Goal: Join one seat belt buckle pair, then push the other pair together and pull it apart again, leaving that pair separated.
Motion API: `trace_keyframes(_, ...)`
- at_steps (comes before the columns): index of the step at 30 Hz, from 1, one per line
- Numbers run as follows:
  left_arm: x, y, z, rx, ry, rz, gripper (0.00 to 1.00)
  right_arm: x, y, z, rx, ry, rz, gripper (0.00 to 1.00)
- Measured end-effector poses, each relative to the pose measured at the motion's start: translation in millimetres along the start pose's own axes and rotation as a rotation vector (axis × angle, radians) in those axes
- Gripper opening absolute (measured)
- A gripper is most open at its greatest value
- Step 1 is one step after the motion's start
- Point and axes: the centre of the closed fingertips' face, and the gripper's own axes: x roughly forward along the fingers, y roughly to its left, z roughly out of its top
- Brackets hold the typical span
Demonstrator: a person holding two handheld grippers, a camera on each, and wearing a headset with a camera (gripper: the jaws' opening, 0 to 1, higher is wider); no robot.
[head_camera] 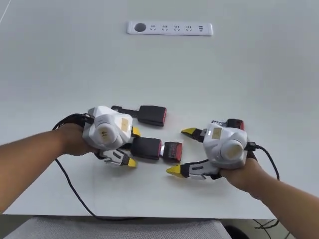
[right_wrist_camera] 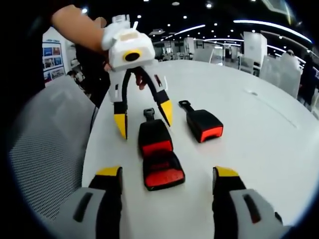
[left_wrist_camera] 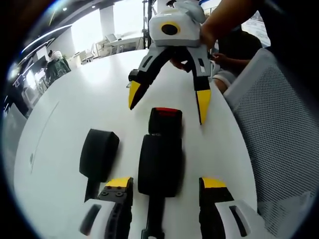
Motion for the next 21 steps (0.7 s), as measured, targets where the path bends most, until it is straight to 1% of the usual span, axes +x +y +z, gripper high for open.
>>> trace_keyframes(1,-2.9,1.1,3.7,-0.010,-0.018,0.005,0.57,-2.5,-0.4,0.3,0.001,-0.003,-0.003,0.76)
trace_keyframes(2,-4.6,2.7,4.1,-0.015,-0.022,0.012,0.58,-5.0,-0.7,0.6,-0.005,-0.005,-0.007,0.76)
trace_keyframes(3,-7.4,6.4,6.1,-0.005,-0.030,0.034,0.61,-9.0,-1.6,0.7,-0.018,-0.005,-0.013,0.76)
trace_keyframes(4,-9.4,8.5,6.8,0.000,-0.032,0.045,0.63,-10.2,-2.0,0.5,-0.020,-0.004,-0.014,0.76)
trace_keyframes(6,-13.4,13.6,8.5,-0.019,-0.038,0.061,0.69,-16.5,-4.2,-1.3,-0.028,0.001,-0.020,0.76)
trace_keyframes(8,-17.4,18.2,11.2,-0.024,-0.050,0.078,0.71,-23.3,-8.9,-1.4,-0.036,-0.004,-0.034,0.78)
trace_keyframes(11,-24.3,28.2,16.4,-0.032,-0.068,0.109,0.77,-35.0,-17.4,-0.7,-0.038,-0.015,-0.055,0.79)
trace_keyframes(13,-27.0,32.4,18.2,-0.032,-0.073,0.118,0.78,-41.7,-24.2,-1.7,-0.036,-0.015,-0.070,0.80)
trace_keyframes(18,-33.9,49.5,22.3,-0.045,-0.094,0.148,0.79,-57.4,-41.8,-7.2,-0.030,-0.013,-0.103,0.82)
trace_keyframes(21,-37.1,58.9,23.8,-0.046,-0.096,0.162,0.80,-66.1,-52.6,-12.4,-0.021,-0.006,-0.113,0.82)
